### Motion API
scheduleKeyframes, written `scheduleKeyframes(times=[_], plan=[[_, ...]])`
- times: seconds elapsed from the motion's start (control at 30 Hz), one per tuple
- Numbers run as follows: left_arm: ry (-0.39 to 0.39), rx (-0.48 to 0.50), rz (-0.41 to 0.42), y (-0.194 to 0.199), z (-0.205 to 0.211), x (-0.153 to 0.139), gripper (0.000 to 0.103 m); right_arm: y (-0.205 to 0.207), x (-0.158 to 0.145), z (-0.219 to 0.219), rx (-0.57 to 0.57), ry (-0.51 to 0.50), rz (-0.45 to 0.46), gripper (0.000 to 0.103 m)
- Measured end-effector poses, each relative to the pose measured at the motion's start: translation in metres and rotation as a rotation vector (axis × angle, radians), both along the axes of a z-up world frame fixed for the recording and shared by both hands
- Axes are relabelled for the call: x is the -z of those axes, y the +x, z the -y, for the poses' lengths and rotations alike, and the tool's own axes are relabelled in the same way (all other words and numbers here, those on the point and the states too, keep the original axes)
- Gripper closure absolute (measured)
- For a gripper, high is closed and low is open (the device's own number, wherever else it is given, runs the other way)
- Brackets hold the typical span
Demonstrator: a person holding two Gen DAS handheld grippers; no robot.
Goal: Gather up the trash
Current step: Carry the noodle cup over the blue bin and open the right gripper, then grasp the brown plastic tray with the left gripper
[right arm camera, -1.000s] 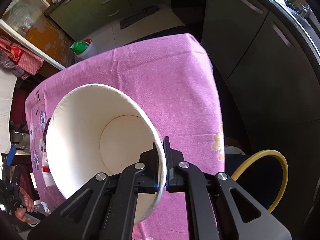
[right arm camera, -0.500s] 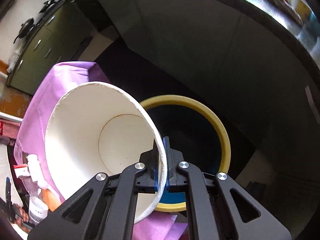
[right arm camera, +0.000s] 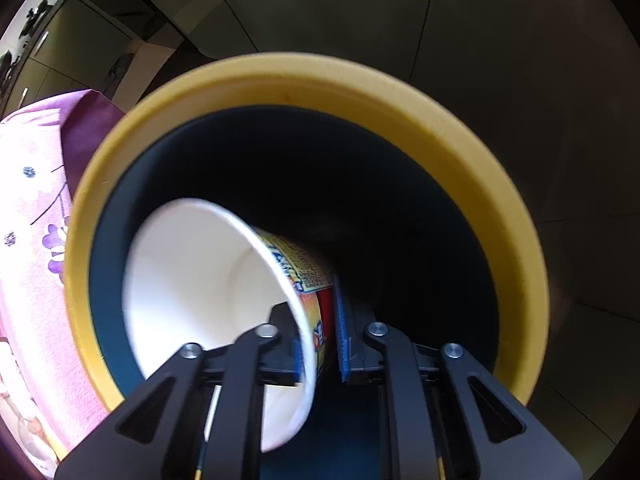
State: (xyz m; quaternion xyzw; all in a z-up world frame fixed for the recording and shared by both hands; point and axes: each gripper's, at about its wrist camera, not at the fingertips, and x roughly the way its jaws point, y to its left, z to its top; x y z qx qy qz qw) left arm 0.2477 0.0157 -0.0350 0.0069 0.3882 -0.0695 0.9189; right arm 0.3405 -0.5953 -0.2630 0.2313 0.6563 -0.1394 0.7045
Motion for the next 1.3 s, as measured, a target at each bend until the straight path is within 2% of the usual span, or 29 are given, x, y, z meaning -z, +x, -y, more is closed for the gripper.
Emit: scheduleKeyframes(times=[0.03, 0.1, 0.27, 0.43, 0.53, 0.63, 0.7, 0.77, 0.83, 0.9, 1.0, 1.07, 1.2, 1.3], plan=[[-0.001, 0.002, -0.005, 0.001, 0.000, 0.001, 0.006, 0.000, 0.002, 0.000, -0.004, -0.016, -0.007, 0.071], [-0.004, 0.007, -0.017, 0.003, 0.001, 0.002, 0.006, -0.004, 0.002, -0.002, -0.016, -0.044, 0.000, 0.066], [-0.003, 0.012, -0.049, 0.013, -0.002, 0.003, 0.006, -0.013, -0.017, -0.013, -0.062, -0.067, 0.065, 0.064], [-0.046, 0.010, -0.123, 0.039, -0.018, 0.006, 0.006, -0.035, -0.040, -0.023, -0.118, -0.032, 0.131, 0.062], [-0.055, 0.011, -0.193, 0.065, -0.027, 0.018, 0.006, -0.031, -0.048, -0.036, -0.156, -0.010, 0.145, 0.062], [-0.017, -0.006, -0.257, 0.090, -0.034, 0.037, 0.007, -0.029, -0.052, -0.049, -0.191, 0.003, 0.150, 0.062], [0.031, -0.016, -0.297, 0.105, -0.038, 0.052, 0.014, -0.035, -0.056, -0.054, -0.209, 0.012, 0.153, 0.062], [0.046, -0.017, -0.346, 0.116, -0.040, 0.067, 0.032, -0.033, -0.058, -0.062, -0.224, 0.016, 0.154, 0.062], [0.045, -0.013, -0.379, 0.122, -0.042, 0.078, 0.040, -0.034, -0.061, -0.067, -0.232, 0.019, 0.154, 0.056], [0.053, 0.010, -0.399, 0.124, -0.039, 0.087, 0.045, -0.025, -0.058, -0.076, -0.234, 0.020, 0.157, 0.056], [0.062, 0.036, -0.414, 0.126, -0.032, 0.094, 0.049, -0.027, -0.061, -0.085, -0.234, 0.016, 0.158, 0.056], [0.070, 0.048, -0.423, 0.127, -0.028, 0.098, 0.058, -0.019, -0.058, -0.077, -0.235, 0.017, 0.158, 0.056], [0.075, 0.064, -0.438, 0.131, -0.024, 0.104, 0.071, -0.026, -0.060, -0.071, -0.243, 0.023, 0.160, 0.056], [0.087, 0.072, -0.431, 0.131, -0.021, 0.104, 0.090, -0.030, -0.063, -0.069, -0.247, 0.026, 0.161, 0.056]])
